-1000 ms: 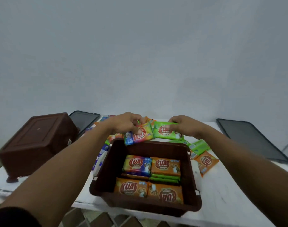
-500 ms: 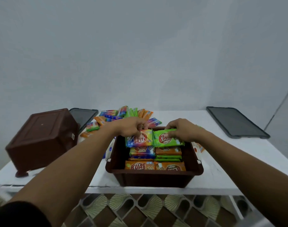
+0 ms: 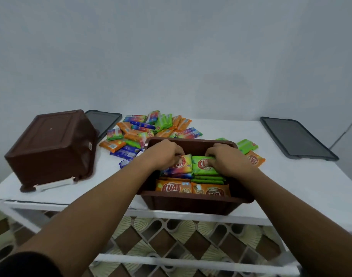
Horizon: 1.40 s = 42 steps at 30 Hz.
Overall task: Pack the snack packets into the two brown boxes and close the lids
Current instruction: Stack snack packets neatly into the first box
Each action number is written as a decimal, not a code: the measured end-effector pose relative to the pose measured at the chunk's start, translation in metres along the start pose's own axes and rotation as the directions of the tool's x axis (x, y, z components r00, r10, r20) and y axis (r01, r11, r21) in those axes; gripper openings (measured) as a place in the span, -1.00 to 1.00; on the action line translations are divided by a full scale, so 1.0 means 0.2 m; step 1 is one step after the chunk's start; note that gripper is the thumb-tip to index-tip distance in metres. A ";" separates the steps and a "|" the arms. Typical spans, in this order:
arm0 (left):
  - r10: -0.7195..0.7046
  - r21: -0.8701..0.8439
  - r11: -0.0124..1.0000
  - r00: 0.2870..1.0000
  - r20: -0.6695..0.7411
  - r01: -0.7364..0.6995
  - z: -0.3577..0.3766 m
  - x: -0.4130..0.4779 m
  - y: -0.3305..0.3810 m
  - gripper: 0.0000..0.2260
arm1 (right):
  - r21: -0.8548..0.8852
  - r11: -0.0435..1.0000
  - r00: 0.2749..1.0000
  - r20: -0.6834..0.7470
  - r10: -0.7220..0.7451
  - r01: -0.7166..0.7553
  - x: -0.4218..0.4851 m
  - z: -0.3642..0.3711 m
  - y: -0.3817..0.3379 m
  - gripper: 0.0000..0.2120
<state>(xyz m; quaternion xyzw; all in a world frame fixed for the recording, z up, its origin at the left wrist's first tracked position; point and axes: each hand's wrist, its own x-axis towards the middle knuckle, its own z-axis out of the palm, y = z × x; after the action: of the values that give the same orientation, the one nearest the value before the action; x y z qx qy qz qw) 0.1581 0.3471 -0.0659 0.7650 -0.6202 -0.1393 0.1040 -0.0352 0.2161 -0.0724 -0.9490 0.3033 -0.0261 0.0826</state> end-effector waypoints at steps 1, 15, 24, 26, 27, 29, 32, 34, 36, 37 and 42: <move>0.005 0.024 1.000 1.000 -0.016 -0.005 0.01 0.00 0.00 -0.73 | -0.005 1.000 1.000 0.006 -0.003 0.003 0.00 0.00 0.00 -0.74; 0.047 0.210 0.975 0.995 0.087 -0.064 0.07 0.01 -0.01 -0.71 | -0.293 0.944 0.982 0.159 -0.106 0.150 -0.04 -0.02 -0.04 -0.56; 0.071 0.288 0.954 0.997 0.035 -0.078 0.09 0.01 -0.02 -0.82 | -0.369 0.915 0.986 0.103 -0.132 0.161 -0.03 -0.01 -0.06 -0.60; 0.061 0.258 0.963 0.995 0.078 -0.079 0.09 0.01 -0.01 -0.75 | -0.341 0.926 0.983 0.132 -0.125 0.163 -0.03 -0.01 -0.06 -0.59; 0.056 0.254 0.964 0.994 0.092 -0.078 0.08 0.01 -0.01 -0.70 | -0.325 0.931 0.982 0.144 -0.123 0.164 -0.02 -0.01 -0.06 -0.59; 0.061 0.281 0.956 0.995 0.085 -0.082 0.08 0.01 0.00 -0.64 | -0.295 0.940 0.979 0.156 -0.132 0.173 -0.01 0.00 -0.06 -0.60; 0.090 0.315 0.944 0.995 0.051 -0.102 0.08 0.02 0.04 -0.64 | -0.304 0.935 0.980 0.122 -0.155 0.185 0.01 0.02 -0.07 -0.50; 0.102 0.299 0.948 0.994 0.043 -0.110 0.08 0.02 0.05 -0.67 | -0.287 0.943 0.984 0.098 -0.147 0.170 0.02 0.05 -0.09 -0.49; 0.112 0.268 0.955 0.992 0.055 -0.123 0.09 0.02 0.05 -0.71 | -0.227 0.965 0.988 0.109 -0.107 0.129 0.02 0.07 -0.10 -0.52; 0.122 0.258 0.957 0.990 0.070 -0.136 0.09 0.03 0.05 -0.73 | -0.201 0.972 0.988 0.117 -0.096 0.118 0.03 0.07 -0.10 -0.56; 0.133 0.277 0.945 0.979 0.156 -0.172 0.10 0.06 0.04 -0.82 | -0.084 0.995 0.987 0.156 -0.032 0.045 0.02 0.04 -0.10 -0.55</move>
<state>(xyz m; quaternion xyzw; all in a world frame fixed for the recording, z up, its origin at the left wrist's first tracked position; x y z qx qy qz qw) 0.1467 0.3333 -0.0840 0.7104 -0.6968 -0.0902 -0.0405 -0.0201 0.2311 -0.0761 -0.9565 0.2785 0.0592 0.0637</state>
